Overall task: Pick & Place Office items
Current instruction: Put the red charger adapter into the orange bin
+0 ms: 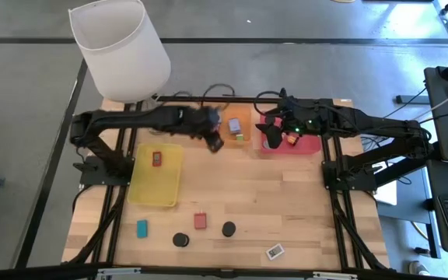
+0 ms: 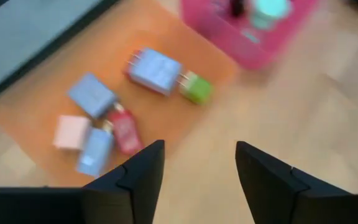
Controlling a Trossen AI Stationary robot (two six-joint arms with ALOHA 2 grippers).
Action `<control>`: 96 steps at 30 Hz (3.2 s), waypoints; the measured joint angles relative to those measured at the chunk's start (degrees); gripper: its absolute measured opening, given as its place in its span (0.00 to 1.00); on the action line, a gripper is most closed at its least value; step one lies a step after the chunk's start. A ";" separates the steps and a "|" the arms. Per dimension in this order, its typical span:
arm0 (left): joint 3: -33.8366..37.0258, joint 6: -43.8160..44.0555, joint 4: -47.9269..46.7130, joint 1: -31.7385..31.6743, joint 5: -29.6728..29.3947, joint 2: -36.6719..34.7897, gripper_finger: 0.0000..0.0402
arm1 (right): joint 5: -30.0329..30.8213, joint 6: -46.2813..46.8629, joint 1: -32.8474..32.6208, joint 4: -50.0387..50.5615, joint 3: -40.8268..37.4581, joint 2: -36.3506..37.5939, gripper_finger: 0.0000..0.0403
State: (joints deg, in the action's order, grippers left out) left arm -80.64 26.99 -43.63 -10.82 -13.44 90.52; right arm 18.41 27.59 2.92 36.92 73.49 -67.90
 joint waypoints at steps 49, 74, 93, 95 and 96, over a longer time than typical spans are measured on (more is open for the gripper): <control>0.00 83.75 -4.00 38.22 11.56 22.12 0.77 | -6.00 -1.91 -0.13 0.48 0.00 0.00 0.80; 0.00 85.83 -4.47 38.22 11.68 24.77 0.51 | -5.81 -2.80 -0.13 0.46 0.00 0.00 0.80; -13.46 57.32 -4.89 34.02 -8.33 19.73 0.52 | -5.81 -2.97 -0.13 0.42 -0.02 -0.02 0.80; -15.19 51.39 -4.94 32.06 -11.46 18.93 0.53 | -5.81 -2.95 -0.13 0.42 -0.02 -0.02 0.80; -15.73 48.40 -4.82 31.12 -12.95 18.38 0.53 | -5.81 -2.95 -0.13 0.44 -0.02 -0.02 0.80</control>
State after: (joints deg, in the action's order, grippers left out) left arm -96.37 75.39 -48.45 20.30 -26.39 108.90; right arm 12.60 24.64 2.79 37.36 73.47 -67.92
